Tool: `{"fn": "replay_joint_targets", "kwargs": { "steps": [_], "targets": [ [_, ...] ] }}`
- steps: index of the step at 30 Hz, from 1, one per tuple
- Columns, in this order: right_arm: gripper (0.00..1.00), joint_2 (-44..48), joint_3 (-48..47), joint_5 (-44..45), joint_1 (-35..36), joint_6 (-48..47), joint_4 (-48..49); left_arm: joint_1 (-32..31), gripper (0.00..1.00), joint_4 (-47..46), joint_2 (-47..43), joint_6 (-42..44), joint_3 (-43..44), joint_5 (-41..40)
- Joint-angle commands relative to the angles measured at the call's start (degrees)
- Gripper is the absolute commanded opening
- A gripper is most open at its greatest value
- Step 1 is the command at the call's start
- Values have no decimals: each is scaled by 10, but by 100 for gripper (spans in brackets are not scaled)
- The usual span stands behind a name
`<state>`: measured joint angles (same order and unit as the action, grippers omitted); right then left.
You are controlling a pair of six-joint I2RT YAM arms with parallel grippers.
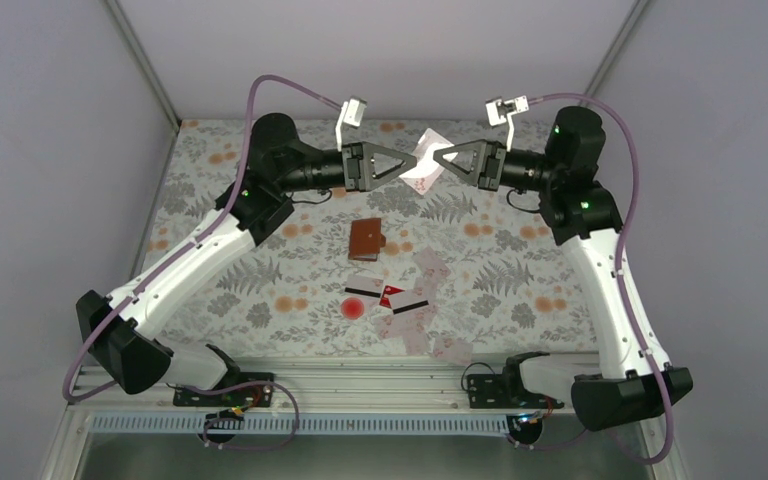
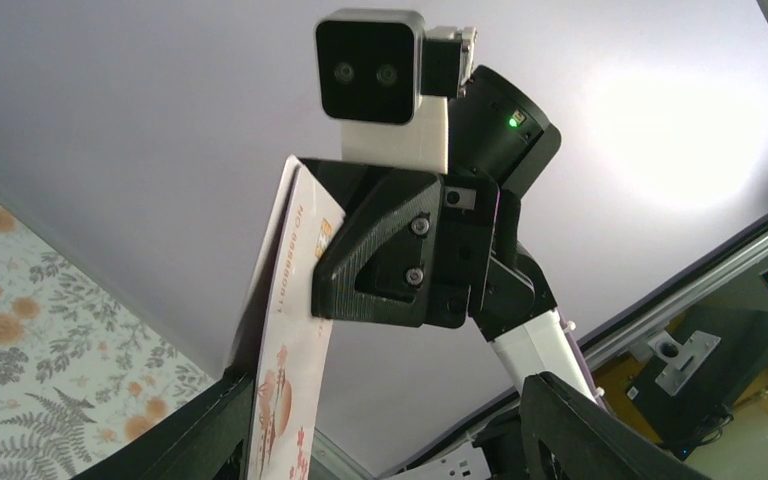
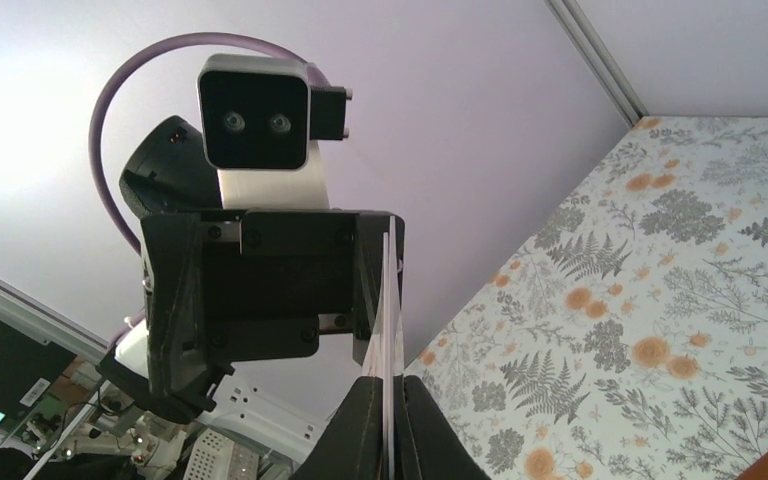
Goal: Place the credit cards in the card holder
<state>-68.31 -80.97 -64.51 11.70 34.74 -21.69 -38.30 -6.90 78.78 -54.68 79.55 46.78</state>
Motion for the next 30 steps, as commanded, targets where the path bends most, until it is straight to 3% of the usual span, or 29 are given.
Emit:
{"fn": "replay_joint_targets", "kwargs": {
  "steps": [1,7,12,25,30],
  "targets": [
    [4,-8,-34,7,6,7,16,-9,65,-3,4,4,-1,19],
    [4,-18,-44,11,7,0,17,-9,63,7,-1,4,-2,21],
    [4,-20,-41,8,6,-8,10,-9,55,10,5,9,3,18],
    [4,-9,-20,8,7,-21,-10,-9,6,130,32,60,49,-25],
    [8,14,50,42,6,-32,-13,-9,2,149,40,57,30,-45]
  ]
}}
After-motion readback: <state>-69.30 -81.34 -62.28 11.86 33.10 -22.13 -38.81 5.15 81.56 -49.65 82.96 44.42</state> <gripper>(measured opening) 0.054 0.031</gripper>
